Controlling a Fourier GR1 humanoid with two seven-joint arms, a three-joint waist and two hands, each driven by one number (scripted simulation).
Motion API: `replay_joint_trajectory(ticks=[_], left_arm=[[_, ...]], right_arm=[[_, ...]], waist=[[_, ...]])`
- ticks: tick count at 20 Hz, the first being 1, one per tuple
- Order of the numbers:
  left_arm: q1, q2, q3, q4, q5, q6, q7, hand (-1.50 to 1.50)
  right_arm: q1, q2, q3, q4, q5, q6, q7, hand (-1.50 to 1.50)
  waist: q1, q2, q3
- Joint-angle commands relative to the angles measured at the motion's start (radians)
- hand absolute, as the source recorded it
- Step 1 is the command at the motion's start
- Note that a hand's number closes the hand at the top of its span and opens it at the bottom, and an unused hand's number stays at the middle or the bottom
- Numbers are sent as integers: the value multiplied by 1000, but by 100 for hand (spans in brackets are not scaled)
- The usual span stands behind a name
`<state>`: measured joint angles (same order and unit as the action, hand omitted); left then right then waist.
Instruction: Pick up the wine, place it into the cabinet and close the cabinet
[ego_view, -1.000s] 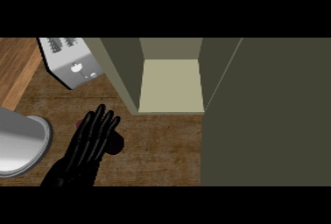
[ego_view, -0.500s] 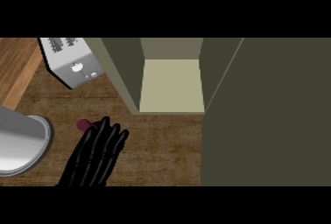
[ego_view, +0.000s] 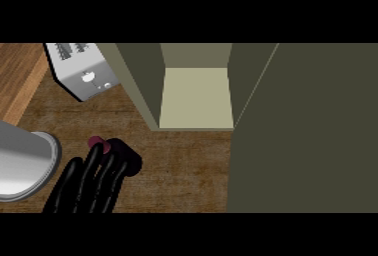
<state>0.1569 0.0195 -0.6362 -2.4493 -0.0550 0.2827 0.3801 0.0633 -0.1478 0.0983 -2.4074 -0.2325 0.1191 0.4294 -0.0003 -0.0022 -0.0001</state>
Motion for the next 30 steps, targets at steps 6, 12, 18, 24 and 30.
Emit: replay_joint_trajectory(ticks=[6,12,18,24,30], left_arm=[[44,33,82,-49,28,1,7,-150],[36,66,237,-51,117,-35,21,-150],[26,103,454,-54,266,-100,48,-150],[3,107,598,77,380,-177,-2,-150],[39,84,621,193,405,-241,-68,-150]], right_arm=[[-55,14,32,-129,49,-71,117,-150],[-25,-1,1,-124,30,-46,83,-150],[-45,-9,-34,-139,-6,-56,113,-150],[-34,27,35,-143,50,-62,112,-150],[-30,-11,-52,-158,-28,-21,128,-150]], waist=[[2,0,-1],[0,1,-1],[0,1,-1],[0,1,-1],[-1,1,-1]])
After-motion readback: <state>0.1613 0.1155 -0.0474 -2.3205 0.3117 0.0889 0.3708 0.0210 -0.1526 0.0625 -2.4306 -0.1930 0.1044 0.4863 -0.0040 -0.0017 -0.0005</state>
